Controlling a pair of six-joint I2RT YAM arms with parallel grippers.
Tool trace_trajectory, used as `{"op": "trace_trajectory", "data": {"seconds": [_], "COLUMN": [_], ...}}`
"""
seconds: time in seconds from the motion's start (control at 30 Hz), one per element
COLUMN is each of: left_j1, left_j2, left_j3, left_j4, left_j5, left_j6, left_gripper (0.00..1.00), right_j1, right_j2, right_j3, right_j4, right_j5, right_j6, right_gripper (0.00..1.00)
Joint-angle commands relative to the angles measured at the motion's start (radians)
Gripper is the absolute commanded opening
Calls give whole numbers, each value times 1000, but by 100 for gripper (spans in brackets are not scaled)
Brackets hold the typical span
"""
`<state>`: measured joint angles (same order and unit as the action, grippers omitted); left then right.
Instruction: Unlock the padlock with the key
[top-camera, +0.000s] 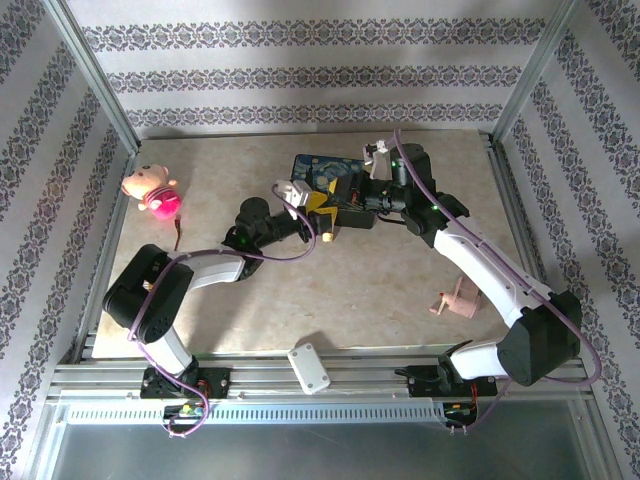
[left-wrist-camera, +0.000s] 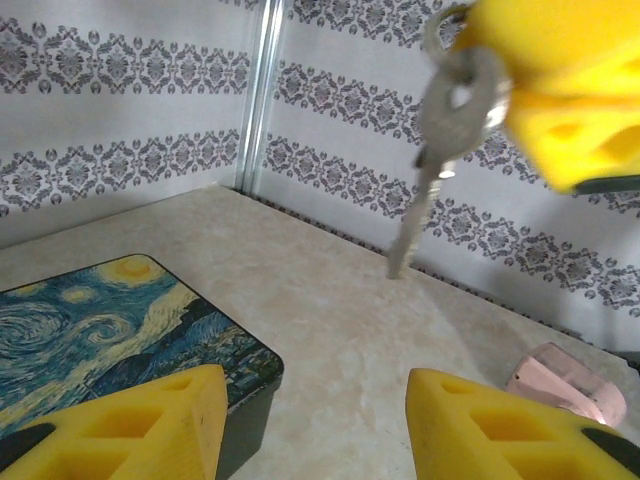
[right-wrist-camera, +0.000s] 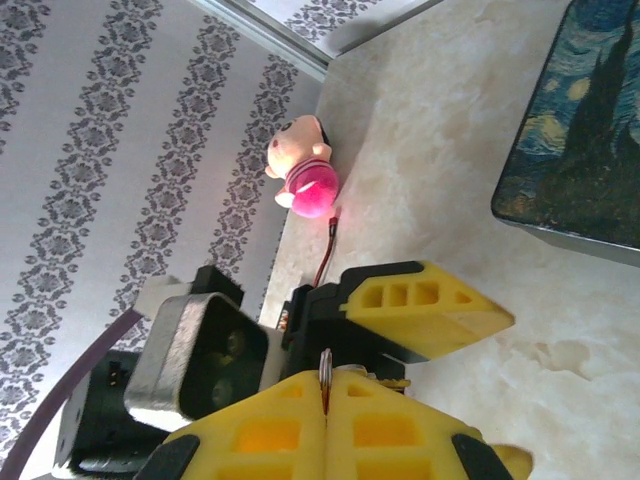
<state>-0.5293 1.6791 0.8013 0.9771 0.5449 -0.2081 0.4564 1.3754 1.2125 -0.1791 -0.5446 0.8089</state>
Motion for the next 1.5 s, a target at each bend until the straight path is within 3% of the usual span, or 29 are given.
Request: {"op": "trace_trajectory", "data": {"seconds": [0.0,0.63,0.97,1.1,1.27,1.37,1.47], "left_j1": [-11,-11,-11,-11,-11,-11,-8], "left_j2": [5,-59,-84,-82,-97,-125,-174], "left_j3": [35,44,35,36,30,25,41], "left_j4": [83,72,50,44,18,-50,-230], "left_j5": [-32,-33,-49,-52,-55,-47,-20], "left_j6": [11,66,91,97,119,170,277], "left_gripper": [50,43,32,24,1,0,0], "right_j1": [10,13,17,18,16,13,10], "right_j2": [2,33,45,44,45,41,27], "right_j3": [-5,15,22,23,22,25,48], "right_j4": [33,22,25,23,12,-8,-74], "right_j5": [-40,-58,-61,-60,-54,-49,-40], "right_j6": [11,0,2,2,-5,-27,-91], "right_gripper": [0,0,0,0,0,0,1]}}
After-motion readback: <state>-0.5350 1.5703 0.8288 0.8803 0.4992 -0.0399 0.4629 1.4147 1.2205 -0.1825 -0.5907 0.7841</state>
